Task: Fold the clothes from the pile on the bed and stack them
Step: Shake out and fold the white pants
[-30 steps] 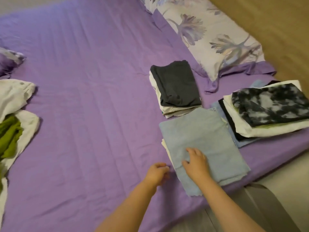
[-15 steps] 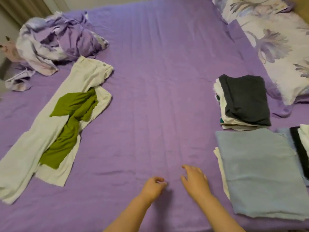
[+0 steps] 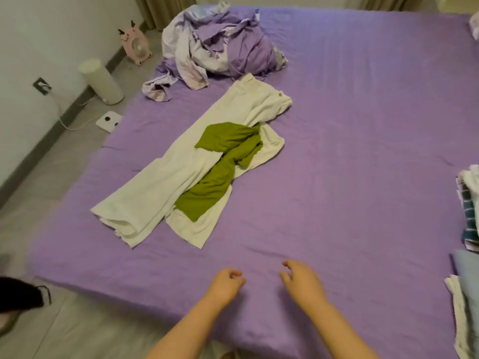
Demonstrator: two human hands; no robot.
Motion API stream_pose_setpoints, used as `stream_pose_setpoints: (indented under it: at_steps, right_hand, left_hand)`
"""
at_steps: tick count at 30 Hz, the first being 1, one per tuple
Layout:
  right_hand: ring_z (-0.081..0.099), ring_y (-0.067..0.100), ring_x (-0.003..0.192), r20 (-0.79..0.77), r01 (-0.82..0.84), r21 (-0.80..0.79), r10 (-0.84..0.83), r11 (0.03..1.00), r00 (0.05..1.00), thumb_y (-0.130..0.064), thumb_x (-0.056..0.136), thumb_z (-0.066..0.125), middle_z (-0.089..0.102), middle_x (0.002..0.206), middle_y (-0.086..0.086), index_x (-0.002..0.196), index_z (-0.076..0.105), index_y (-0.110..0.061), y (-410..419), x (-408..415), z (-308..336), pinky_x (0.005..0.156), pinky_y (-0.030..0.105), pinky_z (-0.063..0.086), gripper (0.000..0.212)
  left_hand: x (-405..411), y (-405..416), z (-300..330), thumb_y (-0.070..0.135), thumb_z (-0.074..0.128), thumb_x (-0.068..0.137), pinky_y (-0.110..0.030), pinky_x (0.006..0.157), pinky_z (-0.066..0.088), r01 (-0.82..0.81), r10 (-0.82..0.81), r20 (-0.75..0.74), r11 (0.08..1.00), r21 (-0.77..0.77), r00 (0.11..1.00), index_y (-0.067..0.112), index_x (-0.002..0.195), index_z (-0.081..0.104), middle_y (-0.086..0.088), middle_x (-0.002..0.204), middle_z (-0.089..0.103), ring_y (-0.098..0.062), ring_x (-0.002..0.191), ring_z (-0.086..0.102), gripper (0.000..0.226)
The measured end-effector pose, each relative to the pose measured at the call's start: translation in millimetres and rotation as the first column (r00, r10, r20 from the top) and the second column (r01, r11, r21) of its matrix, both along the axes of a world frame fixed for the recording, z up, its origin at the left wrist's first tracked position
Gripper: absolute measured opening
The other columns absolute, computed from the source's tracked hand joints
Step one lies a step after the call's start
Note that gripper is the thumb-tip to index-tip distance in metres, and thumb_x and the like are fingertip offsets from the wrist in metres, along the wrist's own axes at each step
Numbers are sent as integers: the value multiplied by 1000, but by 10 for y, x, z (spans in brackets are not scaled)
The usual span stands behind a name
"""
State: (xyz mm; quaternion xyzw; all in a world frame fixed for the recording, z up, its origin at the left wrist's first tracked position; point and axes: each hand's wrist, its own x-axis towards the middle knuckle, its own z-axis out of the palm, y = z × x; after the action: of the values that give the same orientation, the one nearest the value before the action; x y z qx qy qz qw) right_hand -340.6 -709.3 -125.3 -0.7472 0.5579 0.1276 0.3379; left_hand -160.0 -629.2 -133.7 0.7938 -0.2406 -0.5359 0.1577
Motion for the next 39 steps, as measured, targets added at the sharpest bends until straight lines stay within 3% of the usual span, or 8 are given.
stream_pose_setpoints:
  at_steps: [4,10,17,24,29,35,39]
  right_hand:
    - [46,18,130,37,-48,-3,48,999,998,-30,100,43,50,142,5,139,46,-15,57,690,187,105,28,35,41]
    - [46,22,129,51,-153,-4,153,988,987,-30,101,41,50,140,5,139,46,-15,23,1483,342,104,31,37,41]
    - [50,24,122,78,-218,-65,223,974,972,-29,100,41,55,134,6,134,51,-16,-354,1959,414,100,33,40,38]
    - [52,24,118,85,-245,-72,250,967,964,-30,100,40,57,130,5,130,54,-15,-1018,2145,295,97,33,42,37]
    - [53,24,110,58,-252,-136,262,958,963,-36,101,39,58,116,6,115,58,-13,-1637,2303,196,87,31,42,33]
    - [47,24,117,84,-187,-228,211,955,974,-36,99,44,53,127,6,126,56,-13,-2368,2550,82,94,30,41,37]
    - [42,25,124,17,-182,-252,193,950,981,-40,98,44,46,134,6,130,50,-15,-2717,2731,-86,98,32,40,41]
  left_hand:
    - [653,156,233,23,57,93,-26,90,44,36,-35,74,999,-13,997,9,120,61,-10,115,65,-23,108,60,31]
    - [1316,237,404,27,55,94,-20,82,40,-13,16,114,999,-32,993,14,120,60,-2,114,62,-13,95,54,30]
    - [1705,-12,476,29,59,91,-27,89,46,-79,83,117,996,-41,990,14,122,59,-7,115,64,-22,107,61,34]
    - [1890,-554,445,28,59,91,-25,87,47,-112,120,120,991,-76,985,11,118,62,-8,107,67,-20,103,63,31]
    - [2095,-1120,409,27,59,92,-24,90,45,-62,84,167,989,-136,982,13,118,63,-5,112,67,-18,104,62,30]
    - [2363,-1844,261,31,58,93,-21,90,43,-18,50,184,985,-173,982,18,120,62,0,115,65,-11,98,57,30]
    - [2520,-2269,-33,33,55,94,-24,97,42,72,-37,216,985,-155,976,18,126,59,-1,126,60,-15,112,56,36]
